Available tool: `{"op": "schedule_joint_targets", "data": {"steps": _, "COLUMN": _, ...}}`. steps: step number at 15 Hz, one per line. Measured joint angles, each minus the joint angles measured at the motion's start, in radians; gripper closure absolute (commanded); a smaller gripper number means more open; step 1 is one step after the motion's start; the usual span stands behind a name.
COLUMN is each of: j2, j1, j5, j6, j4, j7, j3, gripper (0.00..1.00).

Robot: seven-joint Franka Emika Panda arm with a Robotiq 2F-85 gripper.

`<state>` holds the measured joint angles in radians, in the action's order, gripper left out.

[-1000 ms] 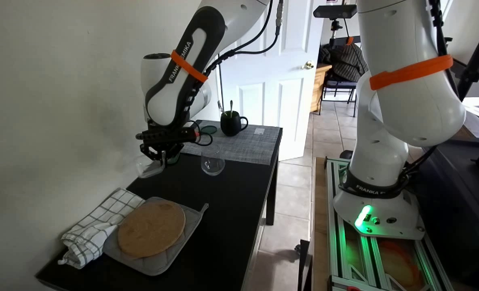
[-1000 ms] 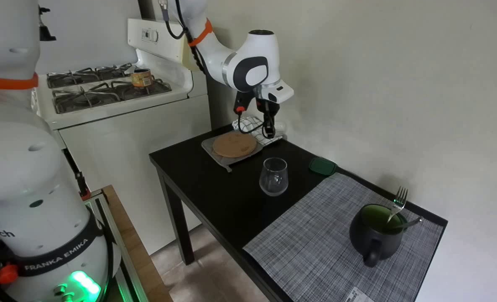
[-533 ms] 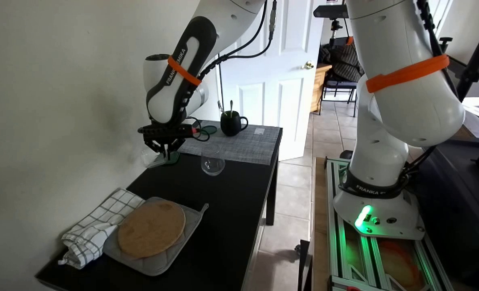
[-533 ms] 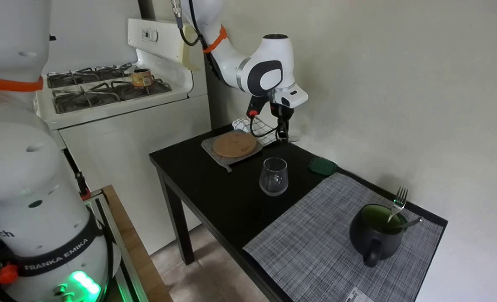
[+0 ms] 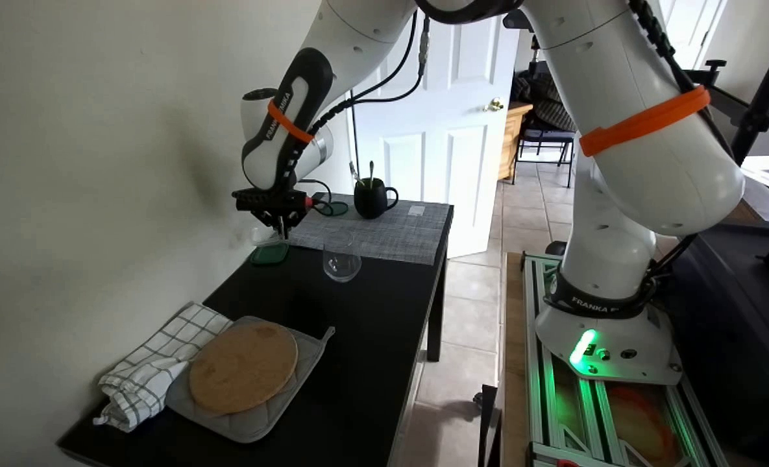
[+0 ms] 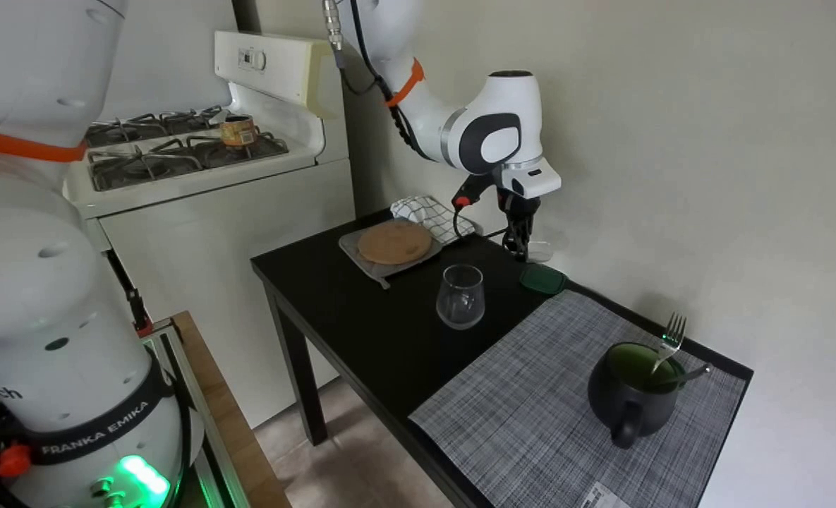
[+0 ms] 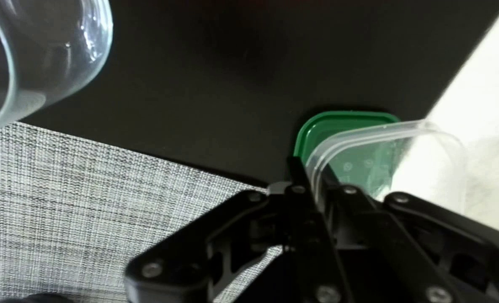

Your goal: Pick up the clear lunch box and place it on the green lid

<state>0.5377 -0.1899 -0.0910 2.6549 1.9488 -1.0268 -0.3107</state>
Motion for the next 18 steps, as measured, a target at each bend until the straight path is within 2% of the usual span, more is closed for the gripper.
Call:
{"op": "schedule_joint_targets", "data": {"steps": 6, "j2": 0.041, "j1": 0.011, "j5": -0.019, "j6": -0.108, "j4": -0.022, "j7": -0.109, "j3": -0.018, "gripper": 0.98}}
{"op": "schedule_joint_targets", "data": {"steps": 13, "j2": 0.046, "j1": 0.1, "j5": -0.17, "j6": -0.137, "j4": -0.045, "j7": -0.133, "j3": 0.069, "gripper": 0.98}}
{"op": "schedule_joint_targets", "data": {"steps": 18, "j2": 0.057, "j1": 0.151, "j5": -0.287, "j6": -0.104, "j4": -0.064, "j7": -0.135, "j3": 0.115, "gripper": 0.98}}
